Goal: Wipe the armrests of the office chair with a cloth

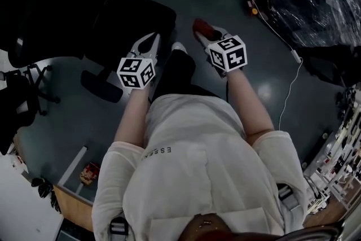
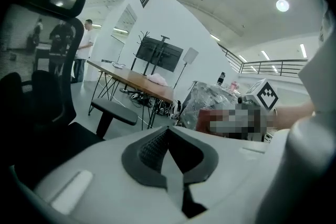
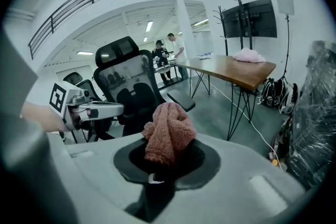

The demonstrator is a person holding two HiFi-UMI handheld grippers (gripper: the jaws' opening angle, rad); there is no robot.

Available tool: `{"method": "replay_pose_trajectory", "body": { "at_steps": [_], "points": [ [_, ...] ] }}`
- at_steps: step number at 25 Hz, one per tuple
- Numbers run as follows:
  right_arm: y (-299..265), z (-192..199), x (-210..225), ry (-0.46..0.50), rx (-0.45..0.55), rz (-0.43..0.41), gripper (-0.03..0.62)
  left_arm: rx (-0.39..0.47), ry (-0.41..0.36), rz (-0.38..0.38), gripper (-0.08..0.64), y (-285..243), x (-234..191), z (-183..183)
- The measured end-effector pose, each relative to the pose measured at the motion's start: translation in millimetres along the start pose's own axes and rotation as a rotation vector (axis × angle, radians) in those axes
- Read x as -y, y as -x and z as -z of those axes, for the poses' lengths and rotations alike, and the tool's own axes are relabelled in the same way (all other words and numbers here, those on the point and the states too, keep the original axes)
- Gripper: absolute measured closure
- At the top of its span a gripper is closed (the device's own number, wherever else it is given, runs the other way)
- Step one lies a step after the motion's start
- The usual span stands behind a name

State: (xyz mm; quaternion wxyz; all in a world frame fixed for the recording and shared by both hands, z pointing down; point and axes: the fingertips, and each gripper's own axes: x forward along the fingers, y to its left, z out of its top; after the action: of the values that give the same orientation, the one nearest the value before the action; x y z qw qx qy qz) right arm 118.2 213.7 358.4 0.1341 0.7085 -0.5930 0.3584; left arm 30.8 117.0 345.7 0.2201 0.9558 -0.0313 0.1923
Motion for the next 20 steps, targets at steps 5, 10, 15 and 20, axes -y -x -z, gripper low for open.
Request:
{"method": "replay_pose_trajectory", "body": {
  "at_steps": [5,10,15,20],
  "points": [
    [-19.6,-15.2,21.9,0.015,-0.032,-0.009,0.543,0.0,0.056,-0.012,0.543,-34.1,-26.1,-7.9],
    [-59.8,-46.3,57.1,0.031,-0.076,-0.033,0.543,-0.001,0.121,-0.048,0.543,-76.1,-62.1,-24.6],
    [-110.0,-81.7,78.3,0.087,-0.153,-0.112,0.543,-0.006,0.185,-0.105,0.543,-103.9,-104.9,-37.0],
    [-165.0,-132.5,75.1,0.166,-0.163,-0.179,0.543,0.029,0.174,-0.194,0.543,-110.8,-145.2,-55.6]
  ]
}}
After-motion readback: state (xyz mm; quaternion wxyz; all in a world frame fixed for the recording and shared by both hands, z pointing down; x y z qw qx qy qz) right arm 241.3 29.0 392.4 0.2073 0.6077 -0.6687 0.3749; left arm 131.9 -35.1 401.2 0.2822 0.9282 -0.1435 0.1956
